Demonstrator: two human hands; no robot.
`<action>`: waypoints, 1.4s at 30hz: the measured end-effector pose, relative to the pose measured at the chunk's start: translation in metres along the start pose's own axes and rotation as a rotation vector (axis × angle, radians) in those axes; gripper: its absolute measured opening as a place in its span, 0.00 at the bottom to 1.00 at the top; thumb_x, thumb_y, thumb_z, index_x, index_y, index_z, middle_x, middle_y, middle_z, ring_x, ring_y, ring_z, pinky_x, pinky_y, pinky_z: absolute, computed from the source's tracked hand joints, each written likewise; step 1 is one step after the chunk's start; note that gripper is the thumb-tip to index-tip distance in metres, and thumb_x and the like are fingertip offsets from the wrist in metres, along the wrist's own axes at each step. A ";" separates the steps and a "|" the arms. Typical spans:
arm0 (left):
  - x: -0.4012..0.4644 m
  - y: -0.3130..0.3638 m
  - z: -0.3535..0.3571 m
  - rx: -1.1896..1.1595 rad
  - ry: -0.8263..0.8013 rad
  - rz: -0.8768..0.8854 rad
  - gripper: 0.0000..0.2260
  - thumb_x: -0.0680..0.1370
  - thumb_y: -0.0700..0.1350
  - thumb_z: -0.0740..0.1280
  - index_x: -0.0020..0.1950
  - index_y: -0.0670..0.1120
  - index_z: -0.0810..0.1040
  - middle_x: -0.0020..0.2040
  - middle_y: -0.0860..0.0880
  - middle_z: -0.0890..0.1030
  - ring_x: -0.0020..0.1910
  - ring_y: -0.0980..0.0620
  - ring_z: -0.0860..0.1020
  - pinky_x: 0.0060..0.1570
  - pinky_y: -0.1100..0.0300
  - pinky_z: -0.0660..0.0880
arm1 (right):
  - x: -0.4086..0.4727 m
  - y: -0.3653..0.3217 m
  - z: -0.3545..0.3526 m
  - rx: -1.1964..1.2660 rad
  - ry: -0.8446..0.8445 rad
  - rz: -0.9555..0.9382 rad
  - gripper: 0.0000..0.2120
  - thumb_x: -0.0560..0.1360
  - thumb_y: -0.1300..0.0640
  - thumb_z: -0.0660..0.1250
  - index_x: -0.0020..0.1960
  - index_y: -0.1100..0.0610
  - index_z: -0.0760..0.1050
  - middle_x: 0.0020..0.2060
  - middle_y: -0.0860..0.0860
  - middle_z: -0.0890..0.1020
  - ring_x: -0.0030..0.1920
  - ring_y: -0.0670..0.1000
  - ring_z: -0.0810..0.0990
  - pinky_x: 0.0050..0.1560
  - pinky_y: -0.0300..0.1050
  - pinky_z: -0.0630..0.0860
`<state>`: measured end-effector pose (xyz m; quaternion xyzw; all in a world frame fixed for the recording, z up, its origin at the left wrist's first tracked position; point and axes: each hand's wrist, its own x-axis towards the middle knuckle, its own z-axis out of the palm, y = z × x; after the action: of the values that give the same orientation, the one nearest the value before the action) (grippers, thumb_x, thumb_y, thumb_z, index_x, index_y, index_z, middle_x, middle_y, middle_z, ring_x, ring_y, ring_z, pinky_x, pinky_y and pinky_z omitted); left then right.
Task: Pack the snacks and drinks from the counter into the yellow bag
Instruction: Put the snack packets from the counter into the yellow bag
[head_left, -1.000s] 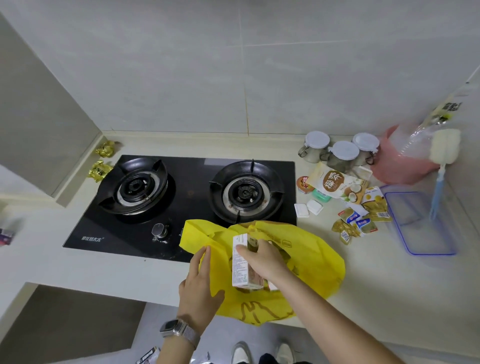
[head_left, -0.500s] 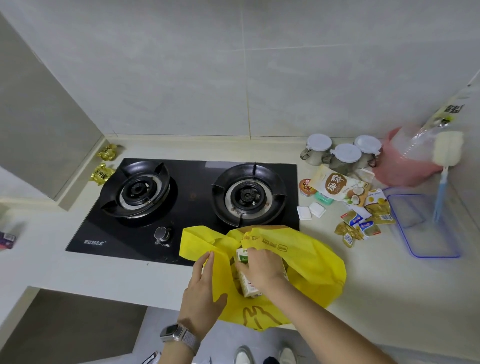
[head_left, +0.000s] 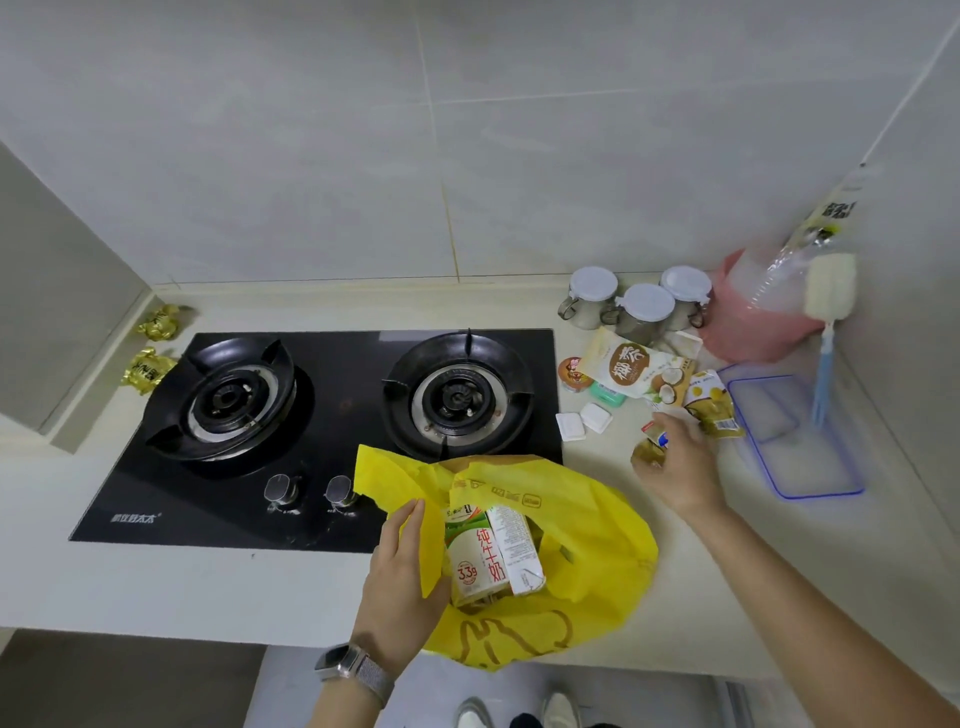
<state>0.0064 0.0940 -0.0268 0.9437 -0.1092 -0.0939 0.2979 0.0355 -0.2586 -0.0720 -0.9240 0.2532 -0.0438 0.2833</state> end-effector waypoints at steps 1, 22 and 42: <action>0.001 0.002 0.001 -0.006 -0.004 -0.003 0.37 0.71 0.42 0.72 0.75 0.47 0.55 0.73 0.49 0.58 0.72 0.49 0.60 0.65 0.64 0.61 | 0.006 0.011 0.003 -0.094 -0.081 0.009 0.29 0.67 0.54 0.73 0.66 0.56 0.69 0.63 0.59 0.73 0.64 0.62 0.68 0.63 0.54 0.66; 0.011 0.002 -0.003 -0.034 0.026 -0.097 0.36 0.71 0.41 0.71 0.74 0.45 0.56 0.73 0.48 0.58 0.72 0.49 0.60 0.66 0.64 0.60 | 0.012 0.028 0.035 -0.238 -0.126 -0.085 0.18 0.68 0.61 0.71 0.57 0.53 0.76 0.61 0.59 0.72 0.57 0.62 0.73 0.54 0.51 0.75; 0.005 -0.012 -0.003 -0.081 0.053 -0.140 0.31 0.71 0.39 0.71 0.72 0.45 0.62 0.68 0.45 0.63 0.67 0.47 0.65 0.61 0.63 0.65 | -0.112 -0.089 0.001 1.165 -0.090 0.357 0.04 0.76 0.63 0.65 0.46 0.58 0.78 0.38 0.53 0.82 0.34 0.47 0.81 0.30 0.41 0.80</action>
<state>0.0139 0.1038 -0.0320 0.9384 -0.0310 -0.0938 0.3312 -0.0224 -0.1394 -0.0177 -0.5616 0.3263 -0.0878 0.7553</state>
